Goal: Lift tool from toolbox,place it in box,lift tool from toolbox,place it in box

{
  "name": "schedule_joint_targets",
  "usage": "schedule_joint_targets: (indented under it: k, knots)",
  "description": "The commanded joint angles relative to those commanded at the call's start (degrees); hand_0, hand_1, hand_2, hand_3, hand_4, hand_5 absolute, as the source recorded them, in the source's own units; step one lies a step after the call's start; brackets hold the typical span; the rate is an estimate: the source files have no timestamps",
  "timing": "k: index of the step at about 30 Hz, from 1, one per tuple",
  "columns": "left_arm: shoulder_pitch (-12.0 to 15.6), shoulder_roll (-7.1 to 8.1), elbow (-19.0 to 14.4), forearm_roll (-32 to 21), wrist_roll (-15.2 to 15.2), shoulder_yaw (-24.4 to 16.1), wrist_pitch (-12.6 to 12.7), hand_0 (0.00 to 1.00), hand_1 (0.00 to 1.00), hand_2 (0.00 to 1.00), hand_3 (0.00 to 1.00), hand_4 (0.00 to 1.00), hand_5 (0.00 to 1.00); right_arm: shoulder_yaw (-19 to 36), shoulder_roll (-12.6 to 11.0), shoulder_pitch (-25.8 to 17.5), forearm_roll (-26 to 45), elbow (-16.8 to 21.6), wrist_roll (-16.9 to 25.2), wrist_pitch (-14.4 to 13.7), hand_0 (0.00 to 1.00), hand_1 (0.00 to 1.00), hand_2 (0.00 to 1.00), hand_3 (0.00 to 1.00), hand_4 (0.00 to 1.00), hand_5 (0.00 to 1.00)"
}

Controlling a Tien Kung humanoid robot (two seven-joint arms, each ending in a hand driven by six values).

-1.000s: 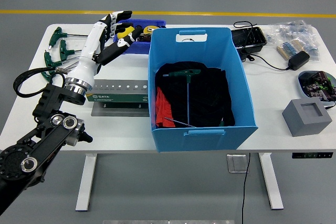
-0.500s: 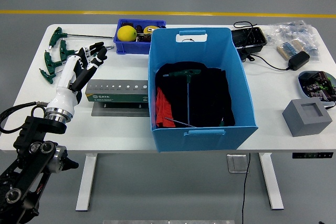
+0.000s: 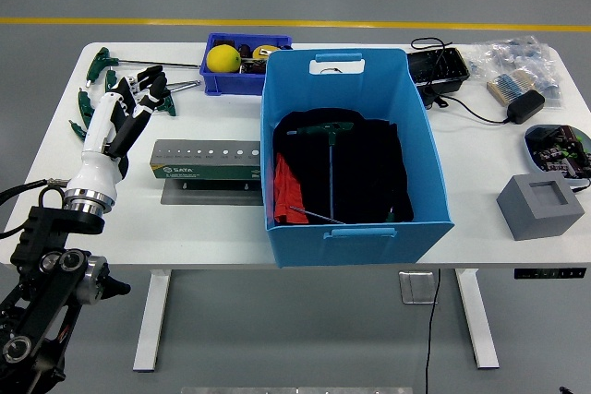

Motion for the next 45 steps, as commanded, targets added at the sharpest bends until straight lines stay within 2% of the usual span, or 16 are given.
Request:
schedule_joint_targets:
  k: [19,23,26,27,32,38,42,45]
  knots:
    - [-0.39,0.04,-0.09,-0.07,-0.37,-0.64,0.50,0.751,0.740,0.798,0.765,0.921,0.794,-1.97,-0.67,-0.12,3.79,-0.28,1.17,0.20,0.682,0.661,0.719,0.567,0.767,0.699]
    - [-0.85,0.78,-0.14,-0.48,-0.73,-0.75,0.81,0.756,0.748,0.804,0.766,0.921,0.794,-4.62,-0.89,-0.15,8.12,-0.51,2.14,0.05,0.681,0.661,0.719,0.567,0.767,0.697]
    - [-0.67,1.23,-0.38,-0.69,-0.89,-1.19,0.93,0.756,0.748,0.804,0.766,0.921,0.794,-10.93,-0.80,-0.68,15.53,-0.90,4.78,0.35,0.681,0.661,0.719,0.567,0.767,0.697]
    - [-0.62,1.29,-0.42,-0.76,-0.91,-1.30,0.94,0.753,0.746,0.804,0.765,0.921,0.795,-10.63,-0.76,-0.75,16.35,-0.97,4.62,0.27,0.681,0.661,0.719,0.567,0.766,0.697]
    - [-0.64,1.92,-0.63,-0.96,-1.00,-1.60,0.87,0.753,0.746,0.804,0.765,0.921,0.795,-2.00,-0.49,-1.18,11.09,-1.02,3.82,-0.08,0.681,0.661,0.719,0.567,0.766,0.697]
    - [-1.09,2.95,-1.35,-1.28,-1.68,-1.54,1.18,0.752,0.747,0.802,0.762,0.921,0.792,3.02,0.26,-1.33,8.16,-1.02,4.01,0.28,0.680,0.664,0.719,0.567,0.767,0.697]
    - [-1.11,3.00,-1.40,-1.54,-1.96,-1.46,1.46,0.748,0.745,0.796,0.763,0.921,0.786,8.89,1.03,-1.63,3.15,-1.02,3.15,-0.03,0.697,0.672,0.722,0.571,0.770,0.691]
    - [-0.99,3.38,-1.37,-1.65,-1.81,-1.05,1.56,0.748,0.745,0.796,0.763,0.921,0.786,14.49,1.53,-1.90,-2.25,-1.02,2.29,1.03,0.697,0.672,0.722,0.571,0.770,0.691]
